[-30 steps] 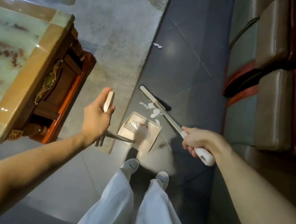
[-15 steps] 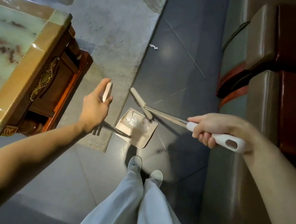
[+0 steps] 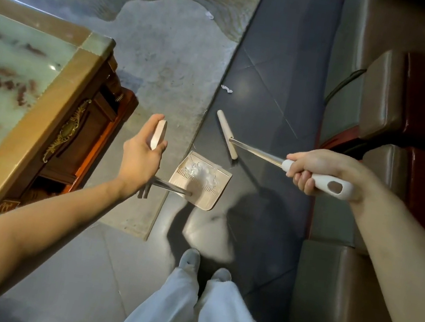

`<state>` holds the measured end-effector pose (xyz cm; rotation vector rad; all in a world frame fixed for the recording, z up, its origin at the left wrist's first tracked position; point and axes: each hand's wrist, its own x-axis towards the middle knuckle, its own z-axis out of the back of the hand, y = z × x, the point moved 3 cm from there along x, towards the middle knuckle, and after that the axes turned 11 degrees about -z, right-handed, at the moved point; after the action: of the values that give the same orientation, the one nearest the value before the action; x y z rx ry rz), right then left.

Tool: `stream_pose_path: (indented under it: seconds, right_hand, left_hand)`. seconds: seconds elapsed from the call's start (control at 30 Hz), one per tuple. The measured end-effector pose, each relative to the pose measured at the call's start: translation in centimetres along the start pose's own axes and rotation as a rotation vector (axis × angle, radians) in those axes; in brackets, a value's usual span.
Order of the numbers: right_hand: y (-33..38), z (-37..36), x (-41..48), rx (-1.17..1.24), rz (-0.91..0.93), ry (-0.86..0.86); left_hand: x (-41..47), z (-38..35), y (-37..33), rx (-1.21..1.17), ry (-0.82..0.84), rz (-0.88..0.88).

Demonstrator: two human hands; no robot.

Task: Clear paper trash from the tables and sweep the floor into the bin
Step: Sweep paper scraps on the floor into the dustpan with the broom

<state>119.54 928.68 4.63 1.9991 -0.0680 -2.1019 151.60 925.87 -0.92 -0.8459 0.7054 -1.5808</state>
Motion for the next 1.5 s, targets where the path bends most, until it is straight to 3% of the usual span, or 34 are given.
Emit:
stream_pose_path:
  seconds: [0.33, 0.77, 0.93, 1.2, 1.5]
  right_hand:
    - [14.1, 6.3, 5.1, -0.087, -0.03, -0.074]
    - [35.0, 16.1, 15.3, -0.262, 0.072, -0.129]
    - [38.5, 16.4, 17.9, -0.386, 0.059, -0.116]
    - [38.7, 17.9, 16.2, -0.529, -0.135, 0.034]
    - [41.6, 21.8, 9.3, -0.523, -0.014, -0.016]
  left_hand:
    - [14.9, -5.2, -0.9, -0.018, -0.024, 0.03]
    - [35.0, -15.3, -1.9, -0.039, -0.186, 0.246]
    - [40.5, -17.2, -2.3, -0.068, -0.199, 0.292]
    - [42.6, -17.1, -2.5, -0.072, -0.161, 0.333]
    - [40.1, -17.8, -4.1, -0.031, -0.094, 0.277]
